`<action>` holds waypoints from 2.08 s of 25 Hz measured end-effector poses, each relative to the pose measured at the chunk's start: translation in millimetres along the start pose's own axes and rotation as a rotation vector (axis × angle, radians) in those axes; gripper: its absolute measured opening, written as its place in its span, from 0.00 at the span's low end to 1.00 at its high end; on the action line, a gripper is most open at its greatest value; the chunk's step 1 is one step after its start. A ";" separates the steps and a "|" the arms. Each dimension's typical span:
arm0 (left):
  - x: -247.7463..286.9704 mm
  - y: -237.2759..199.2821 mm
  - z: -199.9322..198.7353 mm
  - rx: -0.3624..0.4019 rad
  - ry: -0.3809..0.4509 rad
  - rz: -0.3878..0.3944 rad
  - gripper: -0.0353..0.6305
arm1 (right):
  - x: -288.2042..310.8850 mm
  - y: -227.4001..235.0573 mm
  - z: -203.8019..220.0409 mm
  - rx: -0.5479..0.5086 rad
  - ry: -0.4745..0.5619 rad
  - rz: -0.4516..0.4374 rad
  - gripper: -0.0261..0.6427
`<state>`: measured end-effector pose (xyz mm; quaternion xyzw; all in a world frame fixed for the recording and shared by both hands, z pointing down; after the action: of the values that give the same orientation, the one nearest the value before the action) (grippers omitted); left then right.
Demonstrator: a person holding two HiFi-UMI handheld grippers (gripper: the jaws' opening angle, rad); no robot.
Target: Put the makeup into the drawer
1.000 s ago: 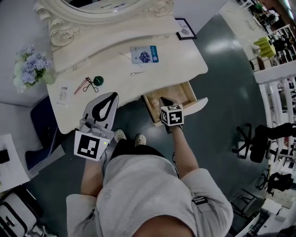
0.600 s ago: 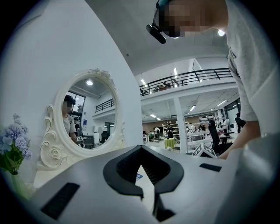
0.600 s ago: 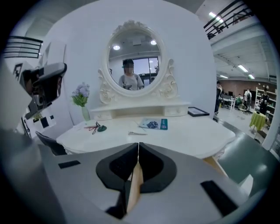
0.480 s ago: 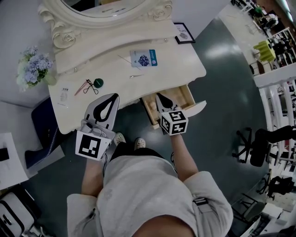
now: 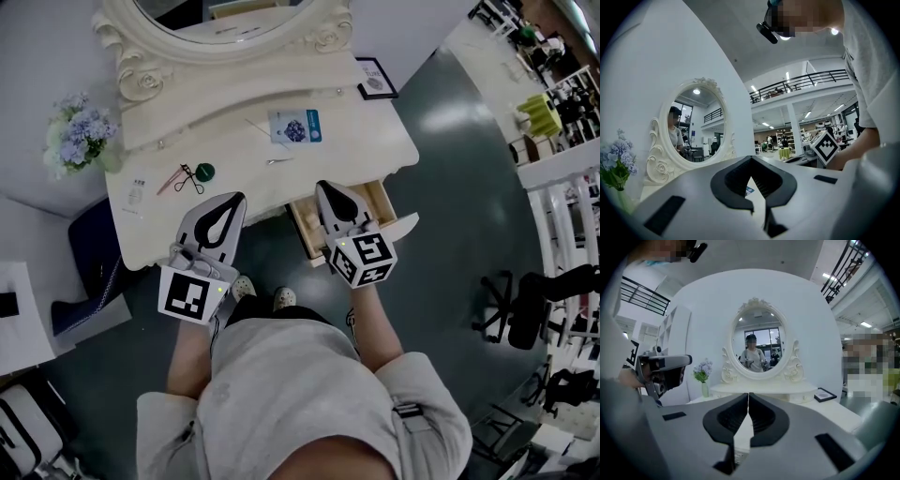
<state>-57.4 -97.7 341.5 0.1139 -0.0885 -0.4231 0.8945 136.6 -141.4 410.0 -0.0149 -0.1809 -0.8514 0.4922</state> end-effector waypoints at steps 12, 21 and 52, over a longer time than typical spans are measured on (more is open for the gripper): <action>-1.3 -0.2 -7.8 -0.001 0.016 -0.043 0.07 | -13.4 -39.8 -53.7 -0.101 0.122 -0.128 0.07; -4.5 -0.3 -14.3 0.000 0.020 -0.066 0.07 | -23.7 -56.5 -77.2 -0.124 0.180 -0.190 0.07; -14.0 10.1 -24.0 0.020 0.038 -0.081 0.07 | -35.6 -72.7 -82.2 -0.128 0.209 -0.257 0.07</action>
<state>-52.6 -77.5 320.4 0.1344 -0.0708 -0.4559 0.8770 106.2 -105.5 304.6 0.0656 -0.0748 -0.9140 0.3934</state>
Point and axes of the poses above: the fingertips, and each gripper's own axes: x forward along the fingers, y to its right, z out of its underside, the point moved 4 cm from there along -x, backward along the fingers, and after that the axes turned 13 degrees about x, right-handed, at the moved point
